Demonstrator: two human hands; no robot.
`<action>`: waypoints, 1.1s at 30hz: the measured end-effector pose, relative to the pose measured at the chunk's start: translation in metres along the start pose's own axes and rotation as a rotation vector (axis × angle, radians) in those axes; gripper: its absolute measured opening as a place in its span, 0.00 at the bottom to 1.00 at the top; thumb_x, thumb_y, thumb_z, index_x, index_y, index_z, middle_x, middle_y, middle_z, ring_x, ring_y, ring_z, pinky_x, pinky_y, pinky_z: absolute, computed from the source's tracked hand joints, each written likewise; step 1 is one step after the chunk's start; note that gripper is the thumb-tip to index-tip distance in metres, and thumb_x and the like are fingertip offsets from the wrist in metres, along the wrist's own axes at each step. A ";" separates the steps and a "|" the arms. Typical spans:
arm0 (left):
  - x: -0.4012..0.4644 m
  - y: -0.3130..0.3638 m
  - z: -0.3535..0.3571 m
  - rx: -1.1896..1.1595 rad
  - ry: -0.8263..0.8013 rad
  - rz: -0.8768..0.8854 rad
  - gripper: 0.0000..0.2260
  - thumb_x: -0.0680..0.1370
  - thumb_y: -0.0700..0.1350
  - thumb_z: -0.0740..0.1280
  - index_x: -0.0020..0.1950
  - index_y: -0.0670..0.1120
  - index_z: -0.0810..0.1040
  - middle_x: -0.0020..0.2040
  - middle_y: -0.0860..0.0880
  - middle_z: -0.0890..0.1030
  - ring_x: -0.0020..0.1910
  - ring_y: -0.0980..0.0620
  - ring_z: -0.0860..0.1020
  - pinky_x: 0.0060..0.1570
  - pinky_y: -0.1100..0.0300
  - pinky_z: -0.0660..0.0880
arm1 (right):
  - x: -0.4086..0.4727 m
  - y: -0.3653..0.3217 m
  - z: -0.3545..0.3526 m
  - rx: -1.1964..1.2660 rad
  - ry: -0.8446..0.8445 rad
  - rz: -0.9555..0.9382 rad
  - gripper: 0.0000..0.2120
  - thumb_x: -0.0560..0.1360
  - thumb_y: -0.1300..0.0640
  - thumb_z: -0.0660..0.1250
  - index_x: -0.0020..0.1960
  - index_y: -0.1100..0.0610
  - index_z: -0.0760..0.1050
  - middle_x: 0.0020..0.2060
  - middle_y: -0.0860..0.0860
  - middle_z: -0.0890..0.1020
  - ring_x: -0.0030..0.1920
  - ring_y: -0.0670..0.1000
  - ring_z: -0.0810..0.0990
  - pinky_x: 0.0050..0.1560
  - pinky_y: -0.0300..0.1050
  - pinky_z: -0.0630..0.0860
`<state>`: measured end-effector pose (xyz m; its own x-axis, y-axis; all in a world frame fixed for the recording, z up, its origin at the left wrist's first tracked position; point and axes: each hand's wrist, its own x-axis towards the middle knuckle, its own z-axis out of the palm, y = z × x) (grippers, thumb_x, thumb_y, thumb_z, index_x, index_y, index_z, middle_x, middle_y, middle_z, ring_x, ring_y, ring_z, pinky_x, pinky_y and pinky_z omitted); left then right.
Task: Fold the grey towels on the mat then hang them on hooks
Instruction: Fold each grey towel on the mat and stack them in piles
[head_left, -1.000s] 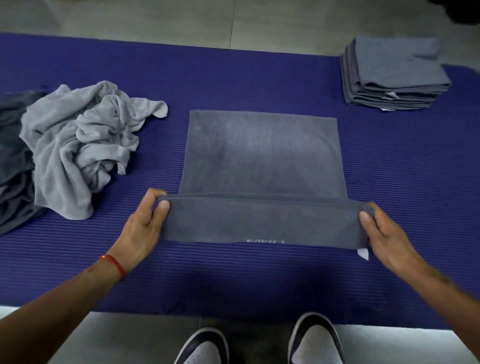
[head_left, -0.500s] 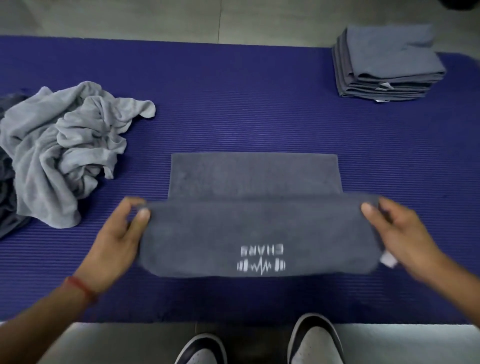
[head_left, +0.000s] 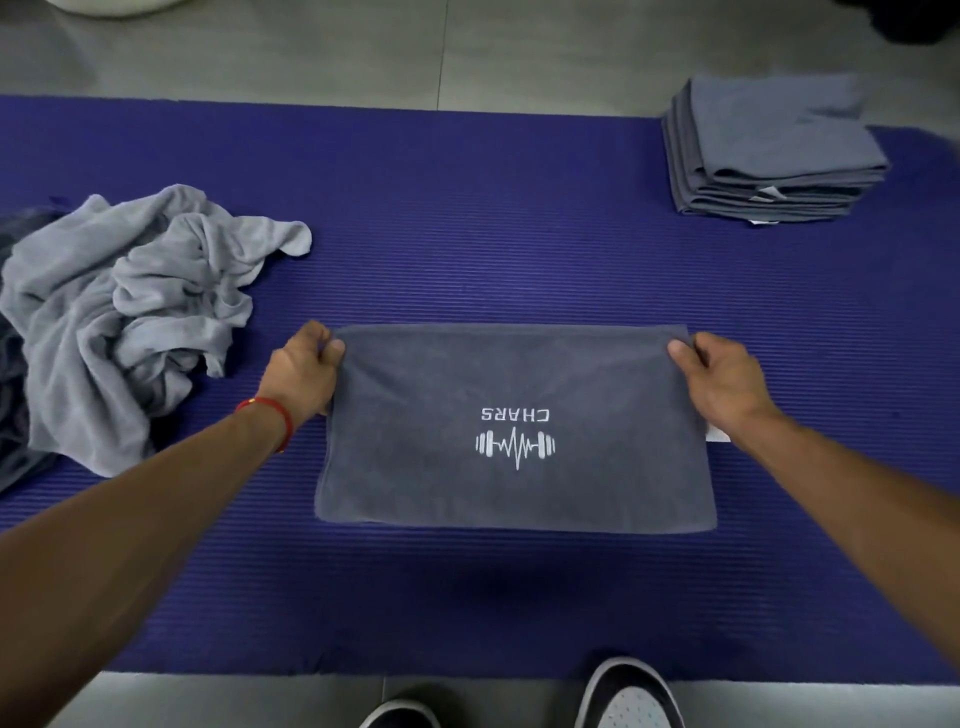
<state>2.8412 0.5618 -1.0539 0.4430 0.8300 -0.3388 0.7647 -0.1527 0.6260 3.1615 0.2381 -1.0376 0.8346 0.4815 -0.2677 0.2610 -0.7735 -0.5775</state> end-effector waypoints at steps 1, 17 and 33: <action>0.002 0.000 0.000 0.002 0.008 0.004 0.09 0.84 0.50 0.60 0.51 0.45 0.71 0.39 0.39 0.80 0.34 0.39 0.81 0.36 0.47 0.82 | 0.003 -0.001 -0.001 -0.006 0.003 -0.004 0.19 0.84 0.46 0.60 0.42 0.60 0.74 0.37 0.54 0.79 0.37 0.54 0.76 0.37 0.48 0.70; -0.094 -0.032 0.007 0.087 0.081 0.016 0.08 0.81 0.55 0.65 0.55 0.52 0.72 0.34 0.53 0.81 0.33 0.48 0.78 0.42 0.50 0.75 | -0.070 0.027 0.003 0.080 0.045 0.182 0.13 0.78 0.45 0.70 0.58 0.52 0.77 0.48 0.48 0.81 0.49 0.51 0.80 0.44 0.43 0.74; -0.114 0.030 0.093 0.842 -0.131 0.829 0.27 0.83 0.61 0.49 0.82 0.61 0.47 0.83 0.45 0.45 0.81 0.35 0.43 0.70 0.25 0.50 | -0.067 0.006 0.001 -0.163 -0.086 0.280 0.26 0.76 0.48 0.74 0.65 0.62 0.69 0.57 0.59 0.80 0.58 0.61 0.80 0.56 0.56 0.79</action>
<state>2.8570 0.4131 -1.0623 0.9546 0.2584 -0.1481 0.2676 -0.9624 0.0461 3.1064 0.2013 -1.0238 0.8429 0.2681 -0.4664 0.1071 -0.9332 -0.3429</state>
